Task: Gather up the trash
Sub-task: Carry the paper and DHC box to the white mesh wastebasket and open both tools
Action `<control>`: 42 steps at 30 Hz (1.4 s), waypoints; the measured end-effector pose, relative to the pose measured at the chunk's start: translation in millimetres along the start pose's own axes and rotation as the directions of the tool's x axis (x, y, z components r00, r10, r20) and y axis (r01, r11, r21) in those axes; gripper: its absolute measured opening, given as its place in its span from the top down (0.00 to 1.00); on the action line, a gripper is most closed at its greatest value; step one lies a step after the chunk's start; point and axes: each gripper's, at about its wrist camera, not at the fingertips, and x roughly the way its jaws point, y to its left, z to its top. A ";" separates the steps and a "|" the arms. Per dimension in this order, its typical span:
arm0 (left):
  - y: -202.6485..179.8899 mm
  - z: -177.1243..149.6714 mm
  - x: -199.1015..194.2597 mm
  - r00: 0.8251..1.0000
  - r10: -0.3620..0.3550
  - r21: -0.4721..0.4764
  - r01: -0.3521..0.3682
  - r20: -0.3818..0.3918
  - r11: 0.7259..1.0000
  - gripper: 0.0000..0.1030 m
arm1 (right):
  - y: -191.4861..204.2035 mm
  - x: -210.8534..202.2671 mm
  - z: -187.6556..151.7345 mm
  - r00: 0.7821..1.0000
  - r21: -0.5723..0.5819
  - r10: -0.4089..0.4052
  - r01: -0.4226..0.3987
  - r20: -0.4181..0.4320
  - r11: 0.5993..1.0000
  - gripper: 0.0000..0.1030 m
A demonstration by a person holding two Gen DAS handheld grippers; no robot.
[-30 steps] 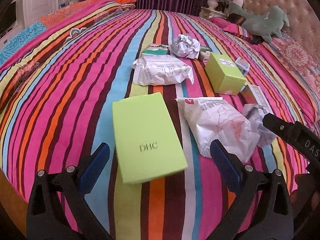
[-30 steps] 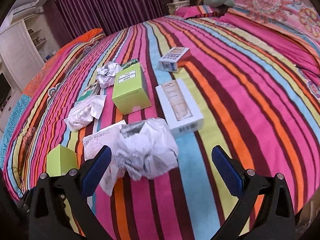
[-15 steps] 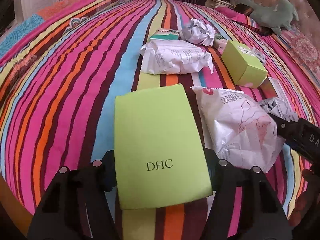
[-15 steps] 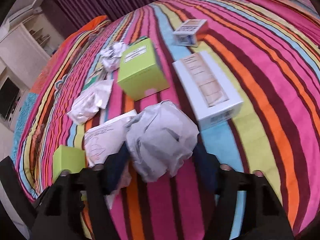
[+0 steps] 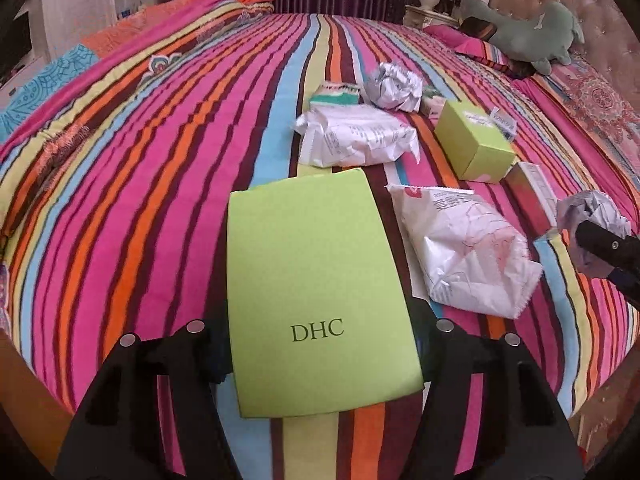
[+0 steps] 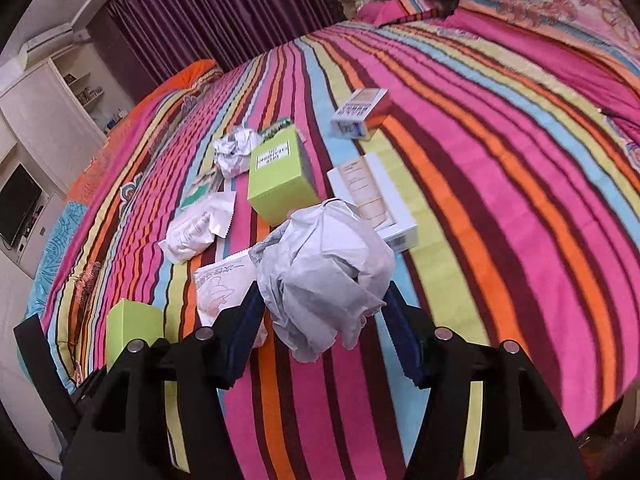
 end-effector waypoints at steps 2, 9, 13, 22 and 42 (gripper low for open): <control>0.3 -3.5 -11.9 1.000 0.000 0.014 0.000 0.013 1.000 0.40 | 0.5 -9.4 -2.7 1.000 -0.004 -0.008 0.008 0.010 1.000 0.45; 0.8 -32.3 -54.7 0.999 -0.024 0.080 0.021 0.033 0.997 0.40 | 1.9 -49.7 -36.0 1.000 0.005 0.005 -0.005 0.018 1.000 0.45; 1.1 -60.8 -73.9 0.999 -0.050 0.119 0.048 0.011 0.992 0.40 | 1.3 -69.8 -67.2 1.000 0.020 0.020 -0.020 0.003 1.000 0.45; -0.7 -147.7 -91.1 0.989 -0.104 0.171 0.121 -0.101 0.978 0.40 | -1.0 -85.4 -147.7 0.995 0.061 0.022 -0.016 -0.100 0.998 0.45; -26.9 -289.7 31.4 0.688 -0.134 0.059 0.248 -0.713 0.967 0.40 | -82.2 40.9 -279.6 0.769 0.419 0.127 0.195 -0.627 0.887 0.45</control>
